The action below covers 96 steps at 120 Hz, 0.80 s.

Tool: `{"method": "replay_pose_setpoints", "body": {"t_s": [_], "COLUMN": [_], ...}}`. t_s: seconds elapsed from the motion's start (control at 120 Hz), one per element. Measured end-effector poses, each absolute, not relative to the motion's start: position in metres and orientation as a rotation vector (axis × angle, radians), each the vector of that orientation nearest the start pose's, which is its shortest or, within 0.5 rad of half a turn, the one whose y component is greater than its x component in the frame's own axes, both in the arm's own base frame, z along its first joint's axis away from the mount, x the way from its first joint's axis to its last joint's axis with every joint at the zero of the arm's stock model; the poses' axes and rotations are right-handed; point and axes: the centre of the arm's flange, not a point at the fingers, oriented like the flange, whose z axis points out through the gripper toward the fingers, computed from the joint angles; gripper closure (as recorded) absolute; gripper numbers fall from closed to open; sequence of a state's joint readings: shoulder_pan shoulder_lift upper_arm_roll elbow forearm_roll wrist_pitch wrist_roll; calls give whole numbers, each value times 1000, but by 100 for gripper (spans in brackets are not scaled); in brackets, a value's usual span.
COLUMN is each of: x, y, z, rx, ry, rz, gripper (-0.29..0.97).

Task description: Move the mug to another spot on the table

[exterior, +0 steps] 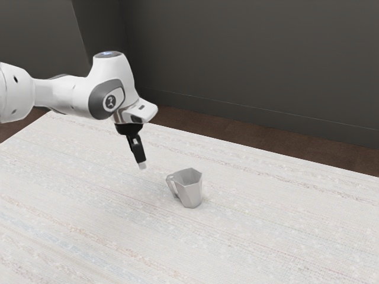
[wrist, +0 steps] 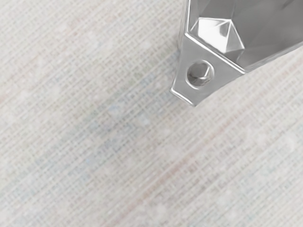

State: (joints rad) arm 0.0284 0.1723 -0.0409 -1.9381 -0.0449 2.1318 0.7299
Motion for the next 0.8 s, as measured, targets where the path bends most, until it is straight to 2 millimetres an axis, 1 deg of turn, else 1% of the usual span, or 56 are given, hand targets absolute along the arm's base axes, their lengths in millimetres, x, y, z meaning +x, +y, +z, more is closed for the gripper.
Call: {"method": "replay_pose_setpoints", "body": {"t_s": [0.167, 0.275, 0.367, 0.492, 0.592, 0.8], "x": [589, 594, 600, 607, 611, 610], "y": [-10, -18, -18, -17, -17, -31], "z": [359, 335, 318, 311, 311, 308], "rx": [-2996, -2979, -2945, -2876, -2844, -2783], "ry": [1239, 1329, 1387, 1457, 1493, 1618], "rz": [-64, -119, -167, -248, -324, -409], "gripper": [0, 0, 0, 0, 0, 0]}}
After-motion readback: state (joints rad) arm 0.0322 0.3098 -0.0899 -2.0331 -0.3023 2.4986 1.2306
